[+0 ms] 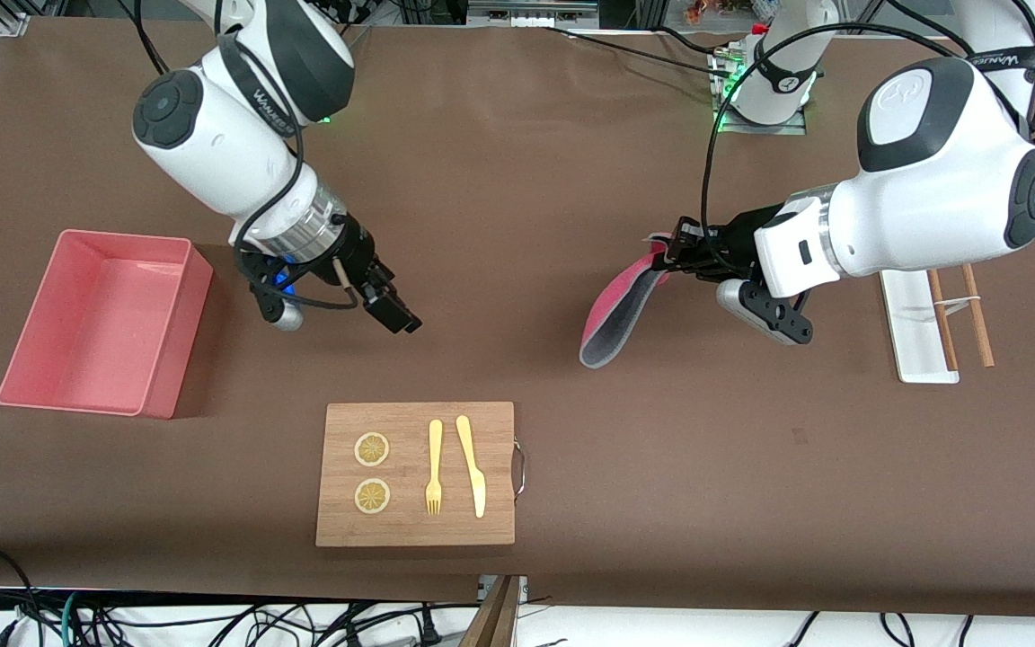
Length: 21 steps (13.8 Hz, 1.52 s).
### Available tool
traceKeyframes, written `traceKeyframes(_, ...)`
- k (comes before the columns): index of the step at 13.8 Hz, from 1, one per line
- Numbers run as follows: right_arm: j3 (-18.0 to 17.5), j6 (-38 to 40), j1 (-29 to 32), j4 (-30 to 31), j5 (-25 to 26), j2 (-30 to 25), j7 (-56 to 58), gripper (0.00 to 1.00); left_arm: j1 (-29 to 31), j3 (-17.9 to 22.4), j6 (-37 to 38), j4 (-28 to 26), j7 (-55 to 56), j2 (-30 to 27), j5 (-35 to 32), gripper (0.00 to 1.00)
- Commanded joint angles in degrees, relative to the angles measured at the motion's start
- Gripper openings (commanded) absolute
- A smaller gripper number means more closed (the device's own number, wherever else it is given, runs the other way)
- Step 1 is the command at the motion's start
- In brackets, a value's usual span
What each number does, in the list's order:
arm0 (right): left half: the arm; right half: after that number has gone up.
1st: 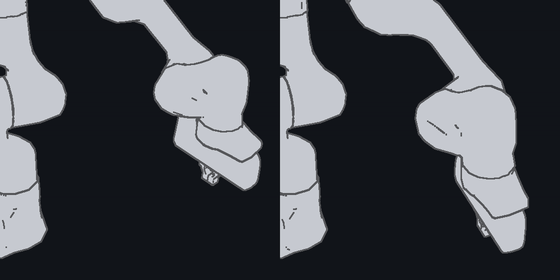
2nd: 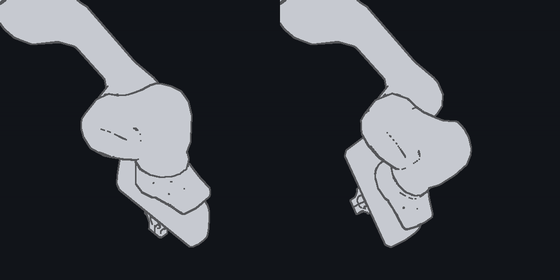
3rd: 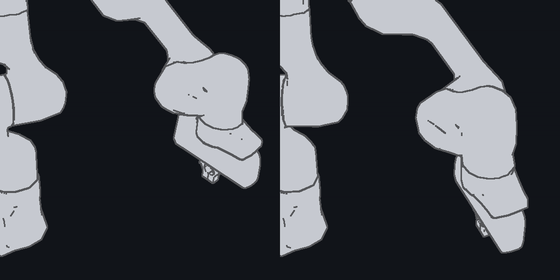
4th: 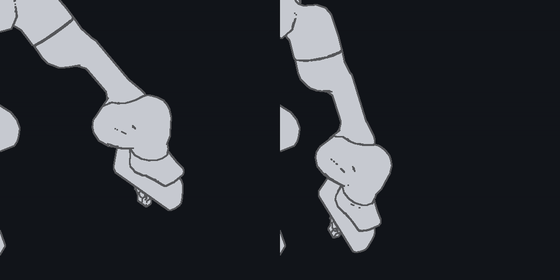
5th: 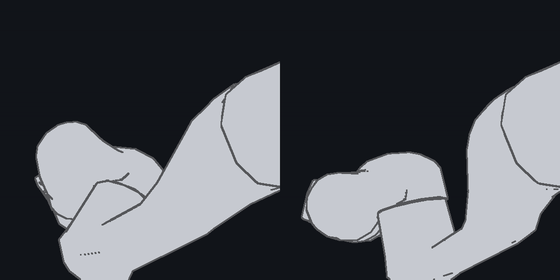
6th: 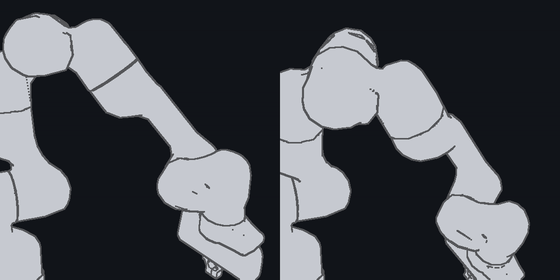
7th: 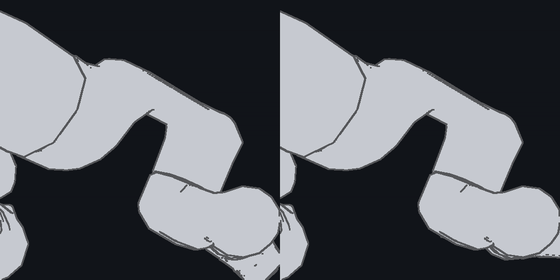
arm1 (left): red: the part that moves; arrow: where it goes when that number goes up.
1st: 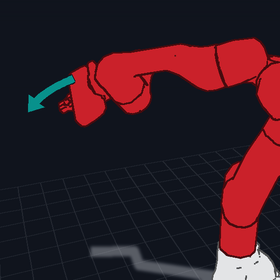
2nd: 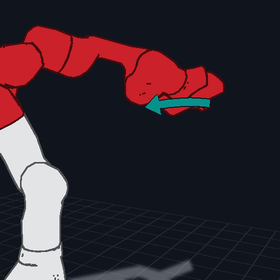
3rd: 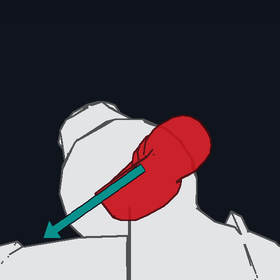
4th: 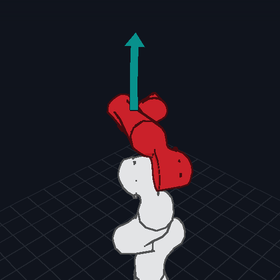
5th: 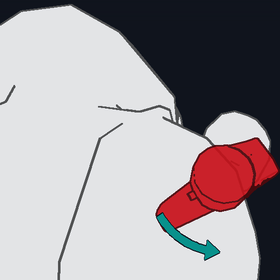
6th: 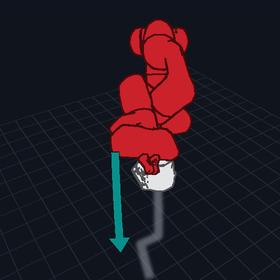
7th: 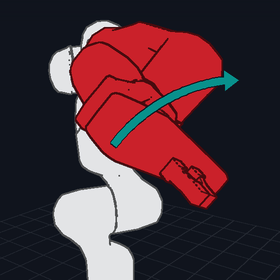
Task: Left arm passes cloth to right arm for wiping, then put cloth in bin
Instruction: 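Lift the cloth with the left gripper while the right gripper approaches, then grasp the cloth with the right gripper while the left gripper releases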
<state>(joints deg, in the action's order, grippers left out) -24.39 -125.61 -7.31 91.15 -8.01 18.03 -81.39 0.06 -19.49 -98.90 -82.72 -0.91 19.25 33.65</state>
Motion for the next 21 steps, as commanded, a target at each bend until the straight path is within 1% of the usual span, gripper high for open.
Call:
traceKeyframes(1, -1.97, -0.51, 0.02, -0.98, 0.37, -0.28, -1.40, 1.00, -0.06, 0.15, 0.73, 2.56, 0.20, 1.58, 1.77, 0.00)
traceKeyframes(2, -2.67, -1.04, -1.03, -1.59, 0.37, -0.19, -1.49, 1.00, 0.03, 0.15, 0.73, 2.74, 0.03, 1.84, 1.77, 0.00)
traceKeyframes(5, -2.85, -4.46, -2.44, -2.73, 0.28, 0.25, -3.60, 1.00, 0.21, 0.15, 0.73, 3.52, -0.67, 1.93, 1.78, 0.00)
traceKeyframes(6, -2.86, -4.21, -2.97, -3.87, 0.54, 0.69, -3.25, 1.00, 0.12, 0.15, 0.73, 3.62, -0.67, 1.93, 1.86, 0.00)
traceKeyframes(8, -2.86, -3.94, -3.76, -4.67, 3.16, 1.39, -2.73, 1.00, 0.03, -0.02, 0.73, 4.05, -0.50, 1.85, 2.39, 0.00)
traceKeyframes(11, -2.77, -3.41, -6.22, -10.45, 3.79, 6.12, -3.78, 1.00, -1.72, -0.11, 0.47, 4.06, -0.59, 1.85, 6.86, 0.00)
traceKeyframes(12, -2.77, -3.50, -6.66, -11.52, 3.79, 7.18, -4.04, 1.00, -2.69, -0.20, -1.19, 4.06, -0.59, 1.76, 7.74, 0.00)
traceKeyframes(13, -2.77, -3.76, -6.92, -11.87, 3.79, 7.89, -4.22, 1.00, -3.39, -0.20, -2.51, 4.06, -0.24, 1.76, 8.71, 0.00)
traceKeyframes(16, -2.77, -4.38, -7.63, -11.88, 3.79, 8.69, -4.31, 1.00, -5.85, -0.28, -3.40, 4.06, -0.41, 1.76, 9.59, 0.00)
traceKeyframes(18, -2.77, -6.12, -8.07, -11.88, 3.71, 9.48, -4.39, 1.00, -6.91, -0.37, -6.03, 3.97, 0.11, 1.76, 9.68, 0.00)
traceKeyframes(21, -2.77, -7.54, -8.60, -11.88, 3.71, 10.62, -4.48, 1.00, -8.06, -0.37, -6.56, 4.06, 0.12, 1.76, 9.86, 0.00)
